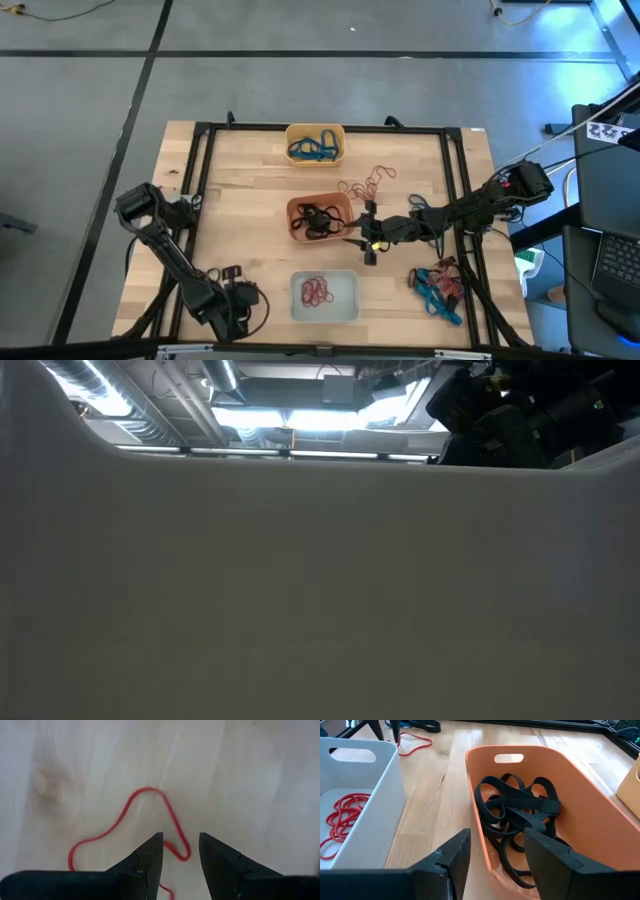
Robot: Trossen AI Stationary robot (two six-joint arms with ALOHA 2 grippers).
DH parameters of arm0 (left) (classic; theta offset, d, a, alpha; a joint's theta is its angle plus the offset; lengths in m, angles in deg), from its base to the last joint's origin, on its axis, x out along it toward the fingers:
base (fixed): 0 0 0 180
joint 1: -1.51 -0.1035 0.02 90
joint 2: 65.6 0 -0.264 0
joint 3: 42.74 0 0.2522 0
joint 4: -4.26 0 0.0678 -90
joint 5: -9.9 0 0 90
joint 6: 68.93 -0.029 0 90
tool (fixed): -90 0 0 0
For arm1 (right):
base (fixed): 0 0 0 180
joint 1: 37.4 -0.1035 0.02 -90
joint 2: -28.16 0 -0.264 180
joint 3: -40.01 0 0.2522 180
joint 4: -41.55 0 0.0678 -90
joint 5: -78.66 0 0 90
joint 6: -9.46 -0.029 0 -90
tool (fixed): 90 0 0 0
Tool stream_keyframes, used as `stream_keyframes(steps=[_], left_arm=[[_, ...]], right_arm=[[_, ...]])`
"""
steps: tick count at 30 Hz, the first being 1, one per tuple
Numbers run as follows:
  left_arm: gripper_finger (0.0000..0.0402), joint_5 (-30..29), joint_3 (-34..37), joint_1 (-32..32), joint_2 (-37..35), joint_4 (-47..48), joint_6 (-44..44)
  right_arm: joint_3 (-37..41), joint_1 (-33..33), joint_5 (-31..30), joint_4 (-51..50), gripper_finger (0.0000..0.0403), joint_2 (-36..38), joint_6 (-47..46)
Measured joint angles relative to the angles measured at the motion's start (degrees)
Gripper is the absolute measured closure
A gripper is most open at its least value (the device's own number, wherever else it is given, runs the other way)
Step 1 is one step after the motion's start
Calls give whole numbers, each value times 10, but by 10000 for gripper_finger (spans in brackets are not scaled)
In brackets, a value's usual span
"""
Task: Sort rubber bands into baskets
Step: Put the red rubber band in the white bin
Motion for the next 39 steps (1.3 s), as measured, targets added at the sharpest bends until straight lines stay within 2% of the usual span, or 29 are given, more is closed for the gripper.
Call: stream_keyframes(steps=[10,19,30,39], left_arm=[[284,6,-1,0,21,51,33],[395,8,0,-1,21,58,22],[399,-2,-3,-18,9,28,0],[399,-85,-38,-26,-33,43,-34]], right_arm=[[0,0,0,0,221,0,0],[0,0,0,0,221,0,0],[0,0,0,0,221,0,0],[0,0,-1,1,221,0,0]])
